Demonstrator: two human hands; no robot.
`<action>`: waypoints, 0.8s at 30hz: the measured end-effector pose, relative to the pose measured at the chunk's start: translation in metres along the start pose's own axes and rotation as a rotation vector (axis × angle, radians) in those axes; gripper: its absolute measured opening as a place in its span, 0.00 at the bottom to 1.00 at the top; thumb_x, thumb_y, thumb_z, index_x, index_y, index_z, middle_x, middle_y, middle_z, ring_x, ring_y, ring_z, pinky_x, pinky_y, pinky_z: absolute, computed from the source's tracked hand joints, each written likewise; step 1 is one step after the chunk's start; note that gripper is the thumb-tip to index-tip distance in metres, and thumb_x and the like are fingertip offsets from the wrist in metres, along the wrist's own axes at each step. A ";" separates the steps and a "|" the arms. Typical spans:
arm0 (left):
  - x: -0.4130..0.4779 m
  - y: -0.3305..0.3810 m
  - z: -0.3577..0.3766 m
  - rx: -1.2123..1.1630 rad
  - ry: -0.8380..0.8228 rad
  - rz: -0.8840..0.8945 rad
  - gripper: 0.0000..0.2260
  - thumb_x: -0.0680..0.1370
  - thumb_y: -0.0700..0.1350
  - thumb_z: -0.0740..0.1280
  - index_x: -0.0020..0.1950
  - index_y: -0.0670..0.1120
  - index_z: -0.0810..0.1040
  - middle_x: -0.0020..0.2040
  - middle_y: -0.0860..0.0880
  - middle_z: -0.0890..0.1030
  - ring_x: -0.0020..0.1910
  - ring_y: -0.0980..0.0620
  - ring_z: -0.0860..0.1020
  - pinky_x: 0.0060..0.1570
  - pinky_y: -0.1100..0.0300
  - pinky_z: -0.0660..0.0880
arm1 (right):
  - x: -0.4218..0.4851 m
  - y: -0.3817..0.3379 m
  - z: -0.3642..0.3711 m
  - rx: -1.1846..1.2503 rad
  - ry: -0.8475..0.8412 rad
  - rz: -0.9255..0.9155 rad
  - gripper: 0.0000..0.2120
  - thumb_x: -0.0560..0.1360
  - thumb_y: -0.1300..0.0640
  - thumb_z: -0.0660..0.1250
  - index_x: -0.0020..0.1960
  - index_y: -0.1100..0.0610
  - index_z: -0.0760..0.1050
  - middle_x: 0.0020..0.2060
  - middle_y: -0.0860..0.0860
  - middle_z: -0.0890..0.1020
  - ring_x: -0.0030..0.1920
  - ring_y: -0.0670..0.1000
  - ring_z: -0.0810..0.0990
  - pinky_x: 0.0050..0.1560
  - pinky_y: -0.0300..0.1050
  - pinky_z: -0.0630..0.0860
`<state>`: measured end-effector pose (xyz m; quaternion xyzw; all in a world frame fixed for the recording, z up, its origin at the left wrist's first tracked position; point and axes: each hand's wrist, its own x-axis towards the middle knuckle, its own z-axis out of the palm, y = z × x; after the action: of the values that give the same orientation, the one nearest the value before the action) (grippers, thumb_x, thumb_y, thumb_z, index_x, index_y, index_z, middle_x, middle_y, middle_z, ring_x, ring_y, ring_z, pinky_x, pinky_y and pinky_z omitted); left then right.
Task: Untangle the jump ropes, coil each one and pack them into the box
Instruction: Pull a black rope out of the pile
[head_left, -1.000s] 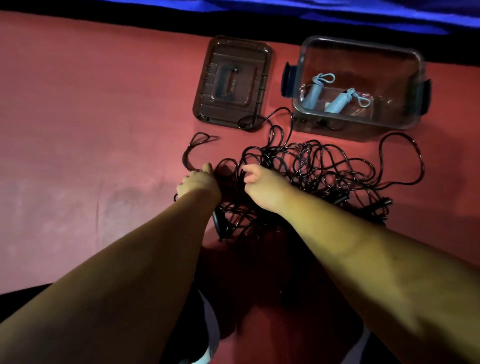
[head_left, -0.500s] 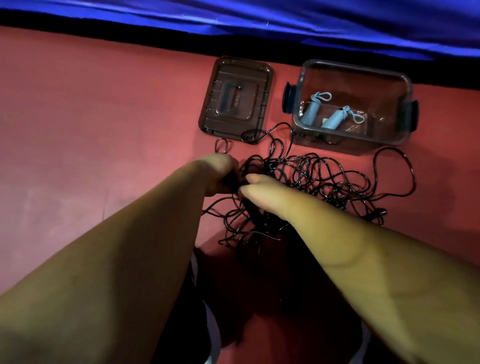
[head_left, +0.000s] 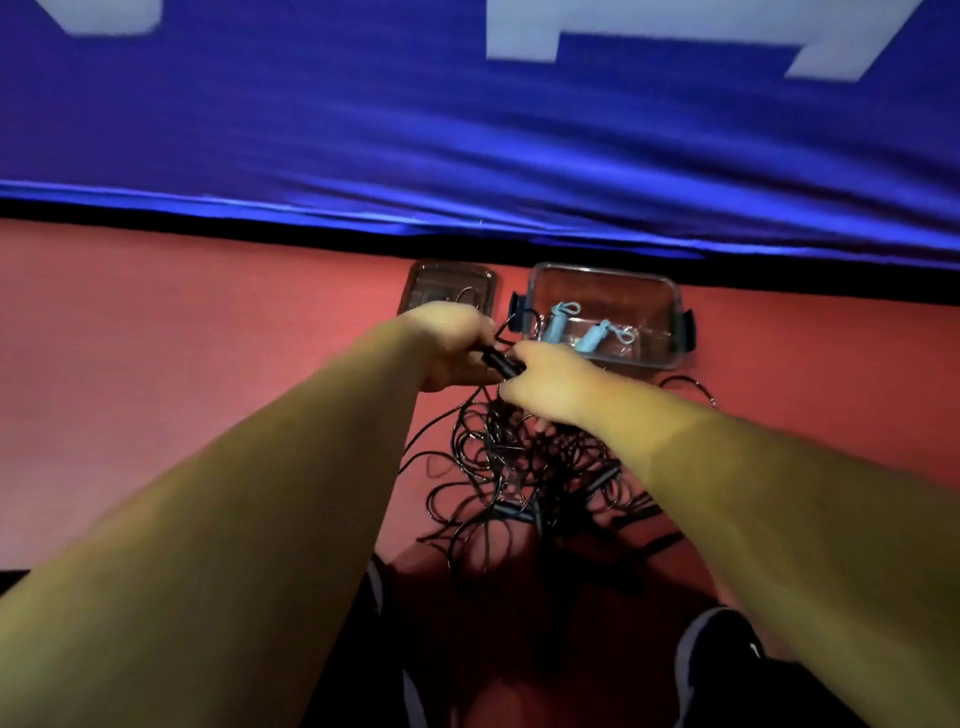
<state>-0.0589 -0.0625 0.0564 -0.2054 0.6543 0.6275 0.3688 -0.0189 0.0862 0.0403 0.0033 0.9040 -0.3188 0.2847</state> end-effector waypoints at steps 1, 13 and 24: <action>-0.008 0.008 0.004 0.014 -0.017 0.013 0.10 0.83 0.31 0.57 0.52 0.44 0.73 0.45 0.42 0.81 0.41 0.47 0.84 0.47 0.48 0.84 | -0.006 -0.004 -0.008 -0.043 0.035 -0.015 0.07 0.77 0.58 0.68 0.55 0.55 0.77 0.46 0.55 0.83 0.39 0.56 0.83 0.35 0.45 0.78; -0.148 0.072 0.042 0.339 -0.028 0.073 0.29 0.81 0.71 0.57 0.50 0.46 0.80 0.37 0.46 0.81 0.36 0.51 0.80 0.45 0.53 0.84 | -0.130 -0.056 -0.095 -0.218 0.337 -0.113 0.04 0.75 0.57 0.67 0.47 0.56 0.79 0.42 0.52 0.81 0.45 0.58 0.81 0.36 0.47 0.71; -0.203 0.050 0.053 0.897 -0.056 0.314 0.24 0.80 0.68 0.63 0.57 0.50 0.85 0.61 0.46 0.82 0.60 0.44 0.79 0.66 0.47 0.74 | -0.222 -0.090 -0.147 0.790 0.641 -0.155 0.08 0.75 0.64 0.68 0.48 0.52 0.81 0.41 0.48 0.88 0.23 0.50 0.74 0.25 0.41 0.71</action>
<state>0.0469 -0.0444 0.2435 0.0924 0.8735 0.3367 0.3393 0.0751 0.1382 0.2997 0.1411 0.7541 -0.6391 -0.0544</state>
